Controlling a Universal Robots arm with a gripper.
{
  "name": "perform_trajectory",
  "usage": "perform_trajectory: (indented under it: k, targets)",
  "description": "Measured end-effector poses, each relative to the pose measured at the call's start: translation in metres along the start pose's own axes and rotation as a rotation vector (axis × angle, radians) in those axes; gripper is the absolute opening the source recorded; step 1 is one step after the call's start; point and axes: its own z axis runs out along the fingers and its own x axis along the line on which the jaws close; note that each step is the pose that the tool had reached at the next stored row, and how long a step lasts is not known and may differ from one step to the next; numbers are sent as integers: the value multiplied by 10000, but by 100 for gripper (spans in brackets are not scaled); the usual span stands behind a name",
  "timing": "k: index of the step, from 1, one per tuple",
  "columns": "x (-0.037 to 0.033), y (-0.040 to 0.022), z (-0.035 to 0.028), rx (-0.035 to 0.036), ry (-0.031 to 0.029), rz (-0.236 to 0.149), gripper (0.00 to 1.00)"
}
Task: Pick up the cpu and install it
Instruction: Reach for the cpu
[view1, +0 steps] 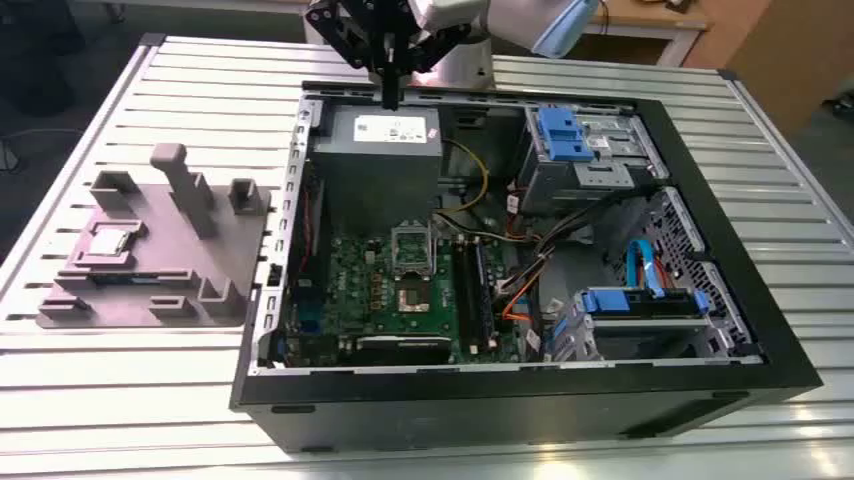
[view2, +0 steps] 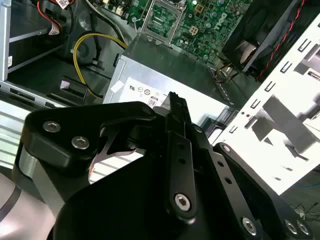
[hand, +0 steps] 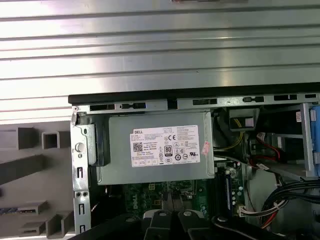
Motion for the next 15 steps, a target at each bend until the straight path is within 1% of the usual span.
perform_trajectory:
  k: [7, 13, 15]
  targets:
    - [8, 0, 0, 0, 0, 1, 10]
    - [52, -4, -1, -1, 0, 0, 10]
    - [52, -3, -1, 0, 0, -1, 10]
